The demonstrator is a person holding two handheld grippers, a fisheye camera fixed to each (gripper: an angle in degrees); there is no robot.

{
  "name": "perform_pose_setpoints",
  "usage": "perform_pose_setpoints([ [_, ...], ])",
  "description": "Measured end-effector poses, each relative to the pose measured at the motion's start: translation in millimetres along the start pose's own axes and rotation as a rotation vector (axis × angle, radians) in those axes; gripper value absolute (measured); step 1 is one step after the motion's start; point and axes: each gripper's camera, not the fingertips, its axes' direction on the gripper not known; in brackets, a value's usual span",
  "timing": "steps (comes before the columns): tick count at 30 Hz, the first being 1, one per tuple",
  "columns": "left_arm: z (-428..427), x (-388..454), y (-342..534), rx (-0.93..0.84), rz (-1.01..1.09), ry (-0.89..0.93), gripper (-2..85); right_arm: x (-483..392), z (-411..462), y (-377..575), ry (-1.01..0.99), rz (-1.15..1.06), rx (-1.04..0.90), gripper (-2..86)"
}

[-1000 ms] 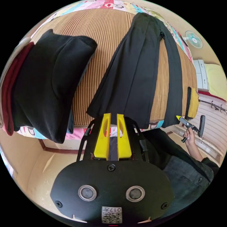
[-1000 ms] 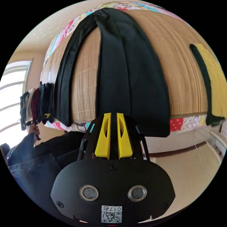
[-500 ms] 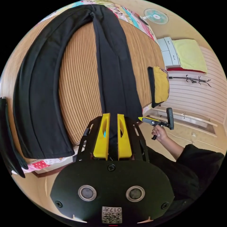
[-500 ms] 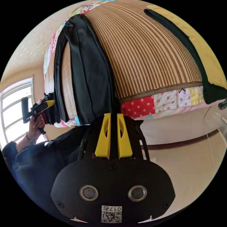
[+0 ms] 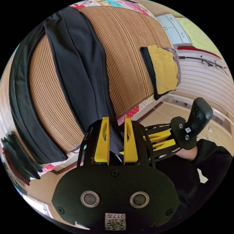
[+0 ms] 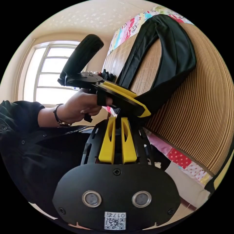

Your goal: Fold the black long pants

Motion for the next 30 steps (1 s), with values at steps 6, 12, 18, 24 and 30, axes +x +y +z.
perform_pose_setpoints([
  [6, -14.9, -20.9, 61.6, 0.163, -0.127, 0.072, 0.5, -23.7, -27.8, -5.2, -0.113, -0.188, -0.24, 5.8],
  [12, -36.5, -38.7, 122.1, 0.323, -0.174, 0.174, -0.1, 7.0, -104.2, -51.5, -0.069, -0.186, -0.303, 7.5],
  [18, -61.0, -56.7, 169.6, 0.414, -0.179, 0.226, -0.3, 65.2, -190.4, -173.8, -0.121, 0.087, 0.099, 9.4],
  [24, -73.2, -76.4, 194.7, 0.436, -0.129, 0.325, -0.3, 129.3, -200.7, -281.8, -0.233, 0.388, 0.464, 9.2],
  [30, -85.9, -116.4, 219.2, 0.478, -0.111, 0.486, -0.3, 154.2, -184.2, -362.7, -0.272, 0.552, 0.708, 8.6],
])
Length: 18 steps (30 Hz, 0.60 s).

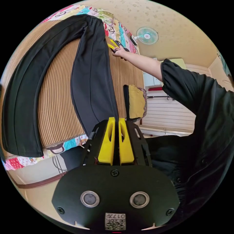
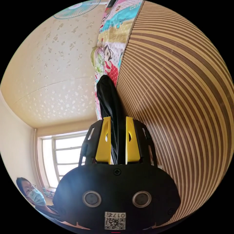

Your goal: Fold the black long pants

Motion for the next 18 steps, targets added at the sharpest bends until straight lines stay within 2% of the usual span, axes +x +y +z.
perform_pose_setpoints([
  [6, -38.4, -32.4, 14.2, 0.023, 0.009, 0.133, -0.5, -28.1, 70.9, -39.8, 0.045, -0.06, 0.068, 6.8],
  [11, -63.2, -58.6, 24.1, 0.047, -0.014, 0.239, -0.5, -56.4, 136.2, -56.7, 0.127, -0.143, 0.029, 6.0],
  [16, -87.6, -66.8, 30.9, 0.087, -0.032, 0.321, -0.4, -77.0, 187.1, -43.5, 0.28, -0.185, 0.023, 3.3],
  [18, -99.4, -66.4, 37.1, 0.11, -0.025, 0.344, -0.4, -104.5, 195.6, -27.3, 0.364, -0.297, 0.061, 2.4],
])
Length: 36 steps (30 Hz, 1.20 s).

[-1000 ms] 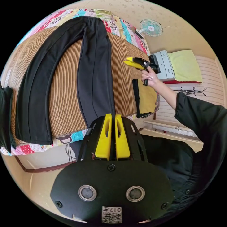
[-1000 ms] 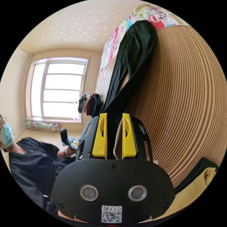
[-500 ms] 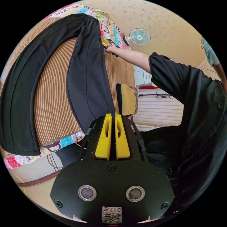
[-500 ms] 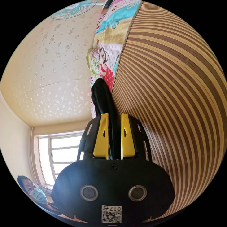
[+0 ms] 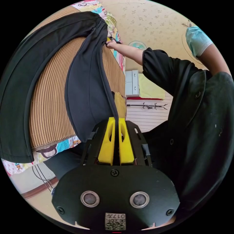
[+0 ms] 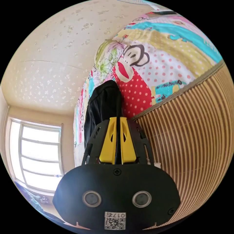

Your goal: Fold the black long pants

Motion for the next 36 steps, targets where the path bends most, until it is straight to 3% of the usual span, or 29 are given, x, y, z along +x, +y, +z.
perform_pose_setpoints([
  [10, -95.7, -18.5, 35.9, 0.218, -0.065, 0.28, -0.3, -219.0, 41.3, 38.4, 0.456, -0.521, 0.069, 0.8],
  [15, -170.6, -49.2, 38.9, 0.311, -0.109, 0.181, -0.1, -289.1, 150.6, 74.1, 0.471, -0.522, 0.09, 1.0],
  [20, -225.8, -80.6, 30.5, 0.382, -0.213, -0.132, 0.3, -271.7, 260.2, 87.2, 0.444, -0.376, 0.043, 1.9],
  [25, -213.7, -98.6, -5.9, 0.303, -0.253, -0.51, 0.5, -237.3, 319.3, 105.4, 0.354, -0.357, -0.027, 4.1],
  [28, -195.7, -97.4, -14.1, 0.3, -0.252, -0.562, 0.5, -230.7, 334.4, 141.6, 0.297, -0.545, -0.192, 6.0],
  [30, -188.3, -95.5, -13.5, 0.309, -0.257, -0.534, 0.5, -224.9, 328.7, 204.2, 0.361, -0.808, -0.31, 6.4],
  [33, -189.1, -74.2, -12.2, 0.359, -0.17, -0.461, 0.6, -203.1, 294.5, 274.6, 0.365, -0.927, -0.382, 6.6],
  [36, -197.3, -55.0, -16.2, 0.401, -0.09, -0.509, 1.5, -174.5, 256.3, 331.7, 0.351, -1.028, -0.356, 7.1],
])
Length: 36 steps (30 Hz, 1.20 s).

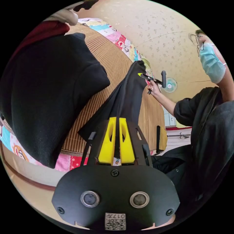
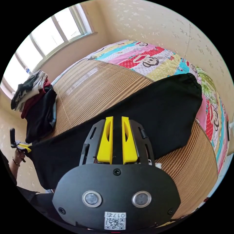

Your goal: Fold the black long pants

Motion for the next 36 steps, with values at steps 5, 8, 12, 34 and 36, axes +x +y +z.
perform_pose_setpoints([
  [5, 38.3, -11.5, -9.3, -0.111, -0.101, -0.233, 3.1, 3.2, 10.4, 75.1, -0.036, 0.148, -0.084, 7.9],
  [8, 38.8, 4.3, -1.5, -0.013, -0.062, -0.27, 3.8, 19.1, -8.9, 118.4, -0.084, 0.312, -0.066, 8.6],
  [12, 57.6, 18.9, 9.4, 0.042, -0.054, -0.423, 4.7, 35.4, -31.7, 175.4, -0.265, 0.512, -0.069, 11.4],
  [34, 216.4, 105.7, 70.9, -0.48, 0.104, -0.144, 3.1, 130.6, -81.6, 304.7, -0.611, 0.301, -0.436, 2.2],
  [36, 241.3, 117.8, 77.8, -0.58, 0.085, -0.063, 2.5, 162.2, -106.9, 335.6, -0.586, 0.333, -0.484, 3.1],
])
